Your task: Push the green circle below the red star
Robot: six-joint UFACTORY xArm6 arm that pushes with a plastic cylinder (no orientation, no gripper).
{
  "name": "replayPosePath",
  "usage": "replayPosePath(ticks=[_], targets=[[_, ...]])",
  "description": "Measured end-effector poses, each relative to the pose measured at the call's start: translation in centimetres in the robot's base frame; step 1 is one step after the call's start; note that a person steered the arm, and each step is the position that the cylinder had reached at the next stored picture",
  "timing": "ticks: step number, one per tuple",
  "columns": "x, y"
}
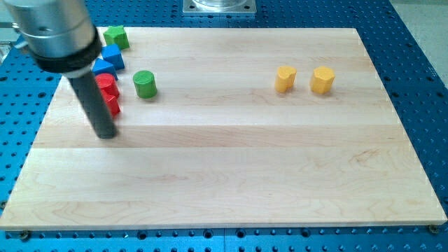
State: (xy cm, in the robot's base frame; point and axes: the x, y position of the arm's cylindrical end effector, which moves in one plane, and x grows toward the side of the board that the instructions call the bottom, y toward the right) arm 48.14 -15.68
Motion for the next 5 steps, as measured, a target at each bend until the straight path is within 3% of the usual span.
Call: replayPosePath(ticks=[1,2,3,5], targets=[[-1.5,10.2],[-8.9,15.3],[-15.1,13.7],[-16.5,2.3]])
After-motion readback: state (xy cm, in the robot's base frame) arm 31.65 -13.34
